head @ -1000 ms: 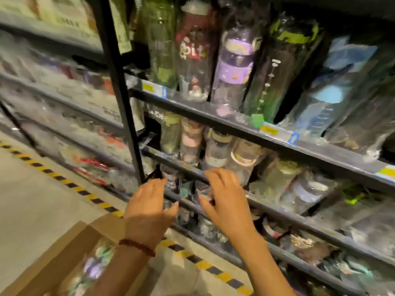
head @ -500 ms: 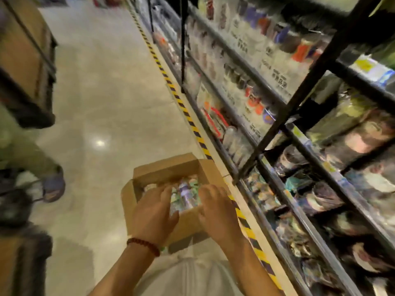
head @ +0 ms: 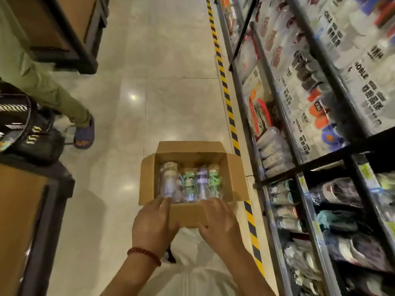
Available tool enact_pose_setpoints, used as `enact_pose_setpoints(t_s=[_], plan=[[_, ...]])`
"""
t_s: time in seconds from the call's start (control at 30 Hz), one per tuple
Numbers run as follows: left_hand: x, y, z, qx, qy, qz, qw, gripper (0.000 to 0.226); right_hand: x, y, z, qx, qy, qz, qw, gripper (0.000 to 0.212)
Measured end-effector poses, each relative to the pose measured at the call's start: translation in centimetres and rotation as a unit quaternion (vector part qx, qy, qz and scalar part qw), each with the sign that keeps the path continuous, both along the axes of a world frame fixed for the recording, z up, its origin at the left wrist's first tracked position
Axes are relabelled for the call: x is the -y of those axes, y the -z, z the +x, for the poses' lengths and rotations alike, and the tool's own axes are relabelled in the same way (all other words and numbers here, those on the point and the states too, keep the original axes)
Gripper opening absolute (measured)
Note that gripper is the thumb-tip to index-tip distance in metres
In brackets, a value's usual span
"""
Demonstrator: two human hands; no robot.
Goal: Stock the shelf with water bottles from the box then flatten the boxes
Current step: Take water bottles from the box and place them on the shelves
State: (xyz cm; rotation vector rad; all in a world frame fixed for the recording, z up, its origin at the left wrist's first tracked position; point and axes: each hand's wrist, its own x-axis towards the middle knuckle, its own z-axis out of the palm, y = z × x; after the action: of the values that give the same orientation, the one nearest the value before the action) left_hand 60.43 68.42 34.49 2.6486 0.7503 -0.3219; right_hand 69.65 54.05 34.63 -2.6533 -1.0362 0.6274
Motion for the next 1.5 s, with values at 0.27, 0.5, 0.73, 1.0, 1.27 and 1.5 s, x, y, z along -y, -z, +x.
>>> enact_pose_setpoints(t_s=[0.27,0.5,0.73,1.0,1.27,1.5], plan=[[-0.6,9.1,9.3,-0.047,-0.131,-0.066,0.988,0.051,-1.8,9.0,10.4,-0.072,-0.019,-0.032,0.997,0.049],[-3.1,24.9,14.7,-0.112,-0.207,-0.134,0.963,0.054,-4.6,24.5,17.0,-0.159,-0.025,-0.103,0.982,0.041],[-7.6,41.7,16.7,-0.173,-0.257,-0.171,0.935,0.065,-6.5,41.2,19.7,-0.261,0.033,-0.137,0.955,0.044],[-11.4,55.2,17.0,-0.249,-0.309,-0.152,0.905,0.097,-11.6,56.3,18.1,-0.322,0.108,-0.154,0.928,0.058],[-11.4,60.7,16.1,-0.214,-0.389,-0.162,0.881,0.08,-12.9,64.6,15.4,-0.284,0.253,-0.167,0.91,0.084],[-11.1,62.4,15.4,-0.161,-0.437,-0.192,0.864,0.076,-11.7,68.5,15.6,-0.38,0.378,-0.053,0.842,0.093]])
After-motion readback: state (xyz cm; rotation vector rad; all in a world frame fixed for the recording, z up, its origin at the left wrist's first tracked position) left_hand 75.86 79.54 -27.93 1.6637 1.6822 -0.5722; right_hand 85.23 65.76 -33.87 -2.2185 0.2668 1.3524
